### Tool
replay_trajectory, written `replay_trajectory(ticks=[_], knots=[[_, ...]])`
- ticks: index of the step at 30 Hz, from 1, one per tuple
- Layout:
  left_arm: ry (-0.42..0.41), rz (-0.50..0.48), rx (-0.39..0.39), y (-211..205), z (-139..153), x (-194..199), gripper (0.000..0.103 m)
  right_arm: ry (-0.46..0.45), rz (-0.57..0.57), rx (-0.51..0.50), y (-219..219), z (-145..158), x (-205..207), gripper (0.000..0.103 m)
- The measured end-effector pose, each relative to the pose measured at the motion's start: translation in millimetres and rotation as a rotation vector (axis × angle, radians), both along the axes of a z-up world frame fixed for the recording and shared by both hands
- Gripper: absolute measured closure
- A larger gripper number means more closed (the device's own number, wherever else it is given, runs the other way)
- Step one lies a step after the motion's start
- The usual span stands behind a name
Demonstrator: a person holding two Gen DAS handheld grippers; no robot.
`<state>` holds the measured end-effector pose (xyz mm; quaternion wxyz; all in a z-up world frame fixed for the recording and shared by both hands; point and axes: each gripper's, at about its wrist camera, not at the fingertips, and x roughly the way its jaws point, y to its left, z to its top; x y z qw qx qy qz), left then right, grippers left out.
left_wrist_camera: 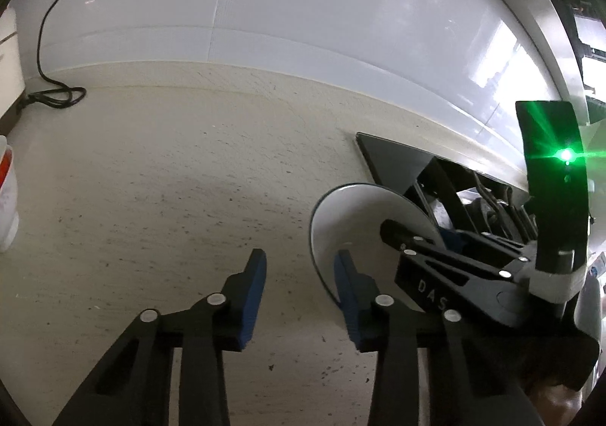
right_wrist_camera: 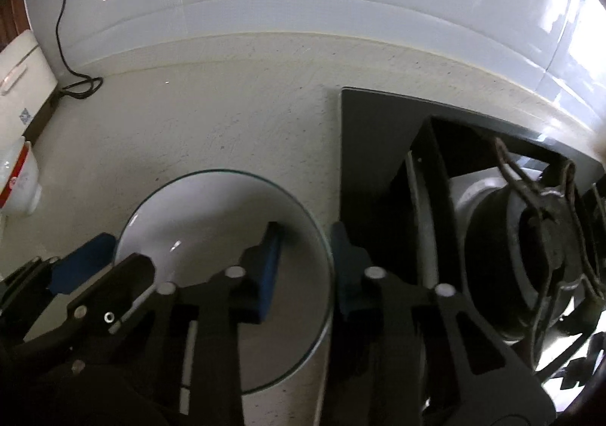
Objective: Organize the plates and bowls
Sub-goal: 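Grasp the large bowl rim with the left gripper while the right grasps its rim, then carry the large bowl with both grippers onto the bowl stack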
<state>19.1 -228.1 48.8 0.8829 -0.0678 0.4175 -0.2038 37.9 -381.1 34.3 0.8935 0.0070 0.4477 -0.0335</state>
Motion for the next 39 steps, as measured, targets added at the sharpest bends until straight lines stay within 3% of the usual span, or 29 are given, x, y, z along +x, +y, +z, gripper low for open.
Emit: replay_trajectory(ticks=[3,6,12,17,25,39], knots=[[0.02,-0.023,-0.009,-4,-2,1,0.079,-0.007,0.01,0.024,-1,0,-1,0.079],[-0.001,-0.005,0.042,-9,-2,0,0.079,-0.016,0.027,0.061,-2,2,-3,0.082],[0.01,0.029,0.047,3,-2,0,0.088,-0.049,0.042,0.113,-1,7,-6,0.084],[0.0,0.061,0.045,22,2,-3,0.09,-0.057,0.062,0.11,19,9,-4,0.084],[-0.04,0.136,0.025,73,22,-5,0.093,-0.05,0.113,0.115,63,17,5,0.084],[-0.135,0.345,0.055,208,89,15,0.094,-0.112,0.312,0.16,200,75,45,0.084]])
